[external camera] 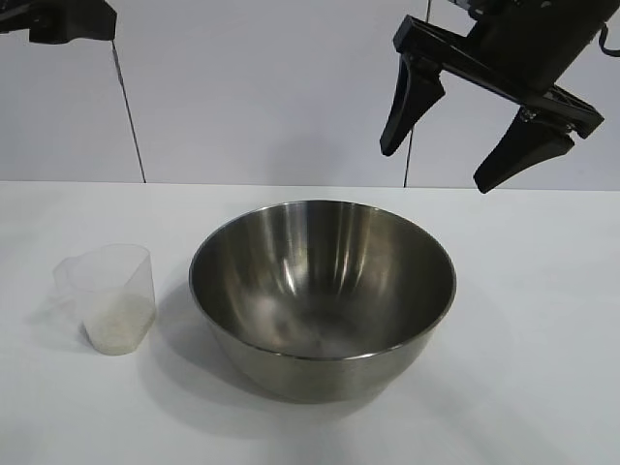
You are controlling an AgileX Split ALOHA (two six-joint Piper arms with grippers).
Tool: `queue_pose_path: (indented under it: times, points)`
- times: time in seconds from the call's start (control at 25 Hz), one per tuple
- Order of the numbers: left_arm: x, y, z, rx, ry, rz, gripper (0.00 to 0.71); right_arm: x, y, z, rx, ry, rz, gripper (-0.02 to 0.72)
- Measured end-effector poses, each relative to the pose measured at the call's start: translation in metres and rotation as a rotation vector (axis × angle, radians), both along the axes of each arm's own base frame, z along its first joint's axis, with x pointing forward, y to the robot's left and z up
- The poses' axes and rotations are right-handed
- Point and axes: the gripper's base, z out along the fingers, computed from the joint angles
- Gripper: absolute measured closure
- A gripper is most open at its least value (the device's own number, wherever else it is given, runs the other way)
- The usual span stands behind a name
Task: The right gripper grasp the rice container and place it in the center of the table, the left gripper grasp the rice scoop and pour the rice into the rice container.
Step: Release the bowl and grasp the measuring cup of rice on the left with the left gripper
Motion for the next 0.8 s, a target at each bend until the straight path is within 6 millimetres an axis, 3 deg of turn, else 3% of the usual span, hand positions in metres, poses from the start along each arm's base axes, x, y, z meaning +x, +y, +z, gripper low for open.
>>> queue_pose_path:
  times: [0.24,0.52,0.8]
  points:
    - [-0.011,0.016,-0.021,0.011,-0.191,0.114,0.023,0.000,0.000,0.000,-0.003,-0.001,0.001,0.072]
    - [-0.052,0.043,-0.065,0.063,-0.335,0.222,0.023,0.000,0.000,0.000,-0.004,0.002,0.002,0.072]
    - [-0.090,0.059,-0.106,0.140,-0.251,0.230,0.025,0.000,0.000,0.000,-0.004,0.002,0.002,0.072]
